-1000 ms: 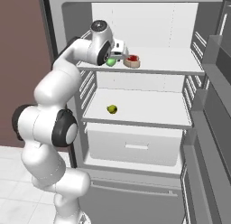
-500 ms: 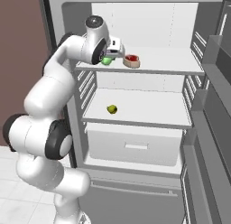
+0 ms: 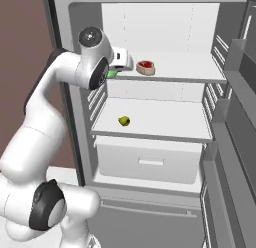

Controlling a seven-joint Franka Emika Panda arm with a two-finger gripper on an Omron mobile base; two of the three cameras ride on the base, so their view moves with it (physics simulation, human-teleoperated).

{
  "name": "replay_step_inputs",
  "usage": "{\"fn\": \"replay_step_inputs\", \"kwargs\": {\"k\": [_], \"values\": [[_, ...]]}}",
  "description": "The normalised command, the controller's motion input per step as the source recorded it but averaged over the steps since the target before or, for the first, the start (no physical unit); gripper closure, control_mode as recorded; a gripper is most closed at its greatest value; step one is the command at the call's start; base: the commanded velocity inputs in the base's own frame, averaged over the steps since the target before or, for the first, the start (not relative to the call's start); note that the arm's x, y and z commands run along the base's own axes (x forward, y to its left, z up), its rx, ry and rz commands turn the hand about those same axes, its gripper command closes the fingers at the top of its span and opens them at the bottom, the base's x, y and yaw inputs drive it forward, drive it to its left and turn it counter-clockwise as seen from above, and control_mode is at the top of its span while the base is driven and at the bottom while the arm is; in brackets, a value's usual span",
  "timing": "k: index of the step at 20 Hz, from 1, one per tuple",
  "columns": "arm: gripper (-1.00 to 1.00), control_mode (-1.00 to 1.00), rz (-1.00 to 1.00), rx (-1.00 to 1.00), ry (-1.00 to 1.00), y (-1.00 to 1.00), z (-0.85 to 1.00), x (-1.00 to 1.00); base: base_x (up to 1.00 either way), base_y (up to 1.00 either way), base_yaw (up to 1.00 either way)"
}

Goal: Open the fridge, remove the pear, corn, and steak, and place them on any counter.

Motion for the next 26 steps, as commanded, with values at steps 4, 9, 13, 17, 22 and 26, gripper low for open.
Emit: {"fn": "replay_step_inputs", "kwargs": {"k": [4, 9, 13, 17, 22, 26], "values": [[1.0, -1.0, 0.0, 0.0, 0.01, 0.0, -0.24, -1.0, 0.0, 0.0, 0.0], [1.0, -1.0, -0.01, -0.02, 0.13, 0.0, -0.51, -1.0, 0.0, 0.0, 0.0], [1.0, -1.0, -0.04, -0.07, 0.23, 0.0, -0.74, -0.75, 0.0, 0.0, 0.0], [1.0, 1.0, -0.02, -0.02, 0.05, 0.01, -0.15, -0.1, -0.21, 0.1, -0.19], [1.0, 1.0, 0.0, 0.0, 0.0, 0.0, 0.0, 0.0, -0.58, 0.08, -0.77], [1.0, 1.0, 0.0, 0.0, 0.0, 0.0, 0.0, 0.0, -0.54, 0.13, -0.9]]}}
